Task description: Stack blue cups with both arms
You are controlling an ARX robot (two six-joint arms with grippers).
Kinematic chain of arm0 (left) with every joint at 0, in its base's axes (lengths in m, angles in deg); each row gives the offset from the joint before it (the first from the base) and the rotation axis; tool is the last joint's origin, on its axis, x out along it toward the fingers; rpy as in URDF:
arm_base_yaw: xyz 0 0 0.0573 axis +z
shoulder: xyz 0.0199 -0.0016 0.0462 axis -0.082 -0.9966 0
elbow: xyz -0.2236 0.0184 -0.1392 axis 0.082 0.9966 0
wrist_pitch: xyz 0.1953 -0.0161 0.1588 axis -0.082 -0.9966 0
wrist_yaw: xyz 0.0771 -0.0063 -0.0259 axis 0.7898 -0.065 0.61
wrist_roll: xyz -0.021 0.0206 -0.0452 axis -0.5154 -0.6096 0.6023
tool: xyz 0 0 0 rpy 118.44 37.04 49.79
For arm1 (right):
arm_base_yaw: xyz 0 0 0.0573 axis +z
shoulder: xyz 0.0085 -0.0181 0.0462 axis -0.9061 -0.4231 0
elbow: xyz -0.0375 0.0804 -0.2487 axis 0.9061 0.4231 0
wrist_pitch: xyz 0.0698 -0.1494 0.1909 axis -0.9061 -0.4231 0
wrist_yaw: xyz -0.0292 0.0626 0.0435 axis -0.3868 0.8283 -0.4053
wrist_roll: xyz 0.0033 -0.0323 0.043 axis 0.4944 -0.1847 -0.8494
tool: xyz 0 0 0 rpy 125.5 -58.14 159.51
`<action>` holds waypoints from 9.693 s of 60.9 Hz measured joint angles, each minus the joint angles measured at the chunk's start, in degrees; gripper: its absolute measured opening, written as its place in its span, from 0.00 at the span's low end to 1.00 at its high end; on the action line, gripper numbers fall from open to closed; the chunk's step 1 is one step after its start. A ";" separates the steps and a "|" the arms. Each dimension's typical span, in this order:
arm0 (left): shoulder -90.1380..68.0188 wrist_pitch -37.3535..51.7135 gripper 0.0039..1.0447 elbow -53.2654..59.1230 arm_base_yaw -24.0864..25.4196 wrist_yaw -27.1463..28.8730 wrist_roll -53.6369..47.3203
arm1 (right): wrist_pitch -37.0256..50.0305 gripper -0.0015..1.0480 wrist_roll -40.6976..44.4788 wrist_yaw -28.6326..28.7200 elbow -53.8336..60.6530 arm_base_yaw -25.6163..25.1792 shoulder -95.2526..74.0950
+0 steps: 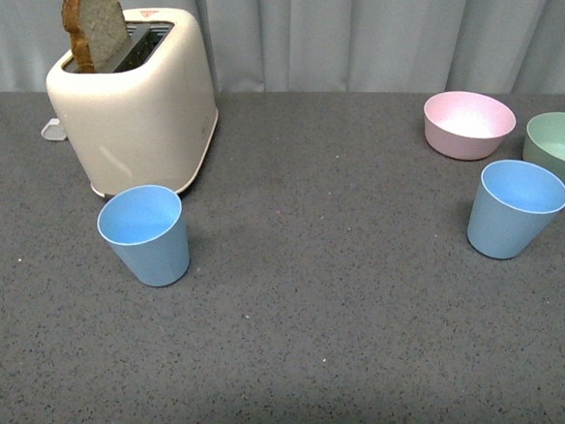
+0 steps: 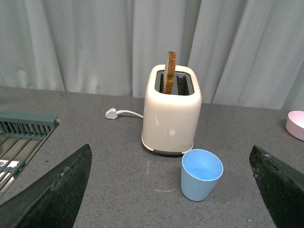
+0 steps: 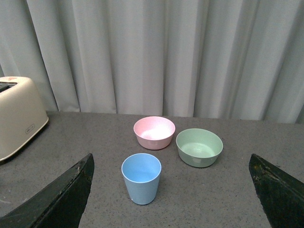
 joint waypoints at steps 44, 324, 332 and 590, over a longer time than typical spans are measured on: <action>-36.52 7.30 0.94 -12.63 -4.26 20.41 15.65 | 0.00 0.91 0.00 0.00 0.00 0.00 0.02; -71.41 62.25 0.03 -7.52 -7.30 7.19 0.13 | 0.00 0.91 0.00 -0.02 0.00 0.00 0.02; -64.94 58.34 0.03 -4.76 -5.84 5.68 0.09 | 0.00 0.91 0.00 -0.02 0.00 0.00 0.02; -0.07 0.09 0.94 0.00 0.00 -0.02 -0.07 | -8.07 0.01 -9.16 -2.91 -59.80 1.01 -113.79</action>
